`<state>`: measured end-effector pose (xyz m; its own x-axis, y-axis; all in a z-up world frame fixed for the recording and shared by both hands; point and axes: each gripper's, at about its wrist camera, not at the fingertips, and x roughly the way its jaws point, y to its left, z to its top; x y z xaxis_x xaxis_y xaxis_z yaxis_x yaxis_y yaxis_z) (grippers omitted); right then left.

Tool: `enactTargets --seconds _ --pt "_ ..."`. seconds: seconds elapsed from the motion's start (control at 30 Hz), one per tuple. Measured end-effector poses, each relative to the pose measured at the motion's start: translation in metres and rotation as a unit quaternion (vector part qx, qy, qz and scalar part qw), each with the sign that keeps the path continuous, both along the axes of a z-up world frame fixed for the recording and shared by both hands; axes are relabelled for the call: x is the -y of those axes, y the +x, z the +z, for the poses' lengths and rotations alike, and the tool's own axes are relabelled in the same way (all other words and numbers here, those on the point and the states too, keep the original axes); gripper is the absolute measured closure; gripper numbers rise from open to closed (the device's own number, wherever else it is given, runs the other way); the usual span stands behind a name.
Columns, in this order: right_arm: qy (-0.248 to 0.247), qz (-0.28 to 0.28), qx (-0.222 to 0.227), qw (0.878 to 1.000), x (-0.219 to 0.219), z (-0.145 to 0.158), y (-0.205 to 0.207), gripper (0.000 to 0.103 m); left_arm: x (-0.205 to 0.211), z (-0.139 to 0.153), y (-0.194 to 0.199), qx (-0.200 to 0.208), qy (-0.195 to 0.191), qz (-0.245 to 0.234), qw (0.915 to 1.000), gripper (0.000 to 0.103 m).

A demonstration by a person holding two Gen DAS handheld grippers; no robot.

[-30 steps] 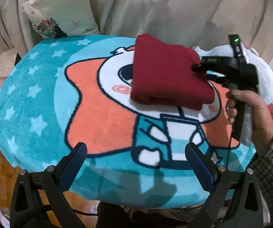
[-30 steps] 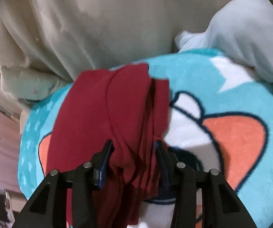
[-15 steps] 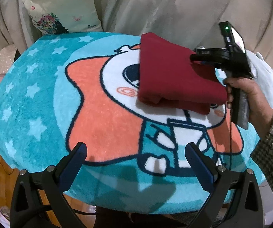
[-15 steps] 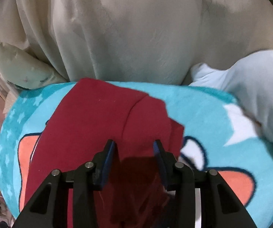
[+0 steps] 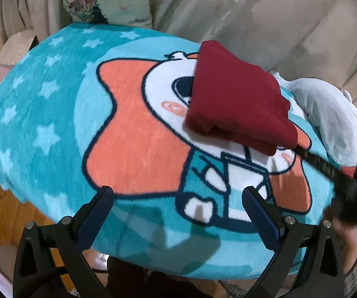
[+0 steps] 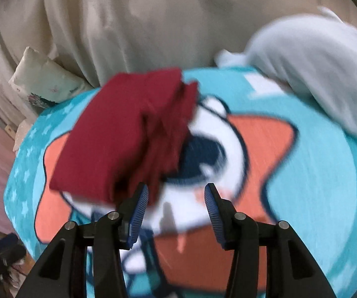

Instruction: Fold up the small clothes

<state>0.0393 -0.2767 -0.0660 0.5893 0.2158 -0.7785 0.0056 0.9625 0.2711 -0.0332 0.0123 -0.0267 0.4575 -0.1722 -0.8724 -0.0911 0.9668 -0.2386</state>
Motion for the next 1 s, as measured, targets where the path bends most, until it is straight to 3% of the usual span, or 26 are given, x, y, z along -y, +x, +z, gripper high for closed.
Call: enactTargets --seconds 0.27,0.5,0.67,0.8,1.0 --pt "0.009 -0.053 0.0 0.999 0.053 -0.006 -0.07 0.047 0.002 0.004 -0.024 0.004 0.024 0.004 0.9997 0.0" --pt "0.019 -0.133 0.01 0.991 0.135 0.002 -0.144 0.043 0.016 0.024 -0.014 0.035 0.082 -0.062 0.9941 0.0" --pt "-0.003 -0.215 -0.015 0.977 0.169 -0.007 -0.18 0.042 0.018 0.002 0.017 0.019 0.043 -0.083 0.9954 0.0" --pt "0.039 -0.243 -0.012 0.969 0.166 -0.011 -0.177 0.042 0.015 -0.005 0.028 0.044 0.012 -0.083 0.9955 0.0" --pt "0.059 -0.152 0.032 0.986 0.103 0.009 -0.111 0.042 0.013 -0.005 0.036 0.112 0.023 -0.083 0.9899 0.0"
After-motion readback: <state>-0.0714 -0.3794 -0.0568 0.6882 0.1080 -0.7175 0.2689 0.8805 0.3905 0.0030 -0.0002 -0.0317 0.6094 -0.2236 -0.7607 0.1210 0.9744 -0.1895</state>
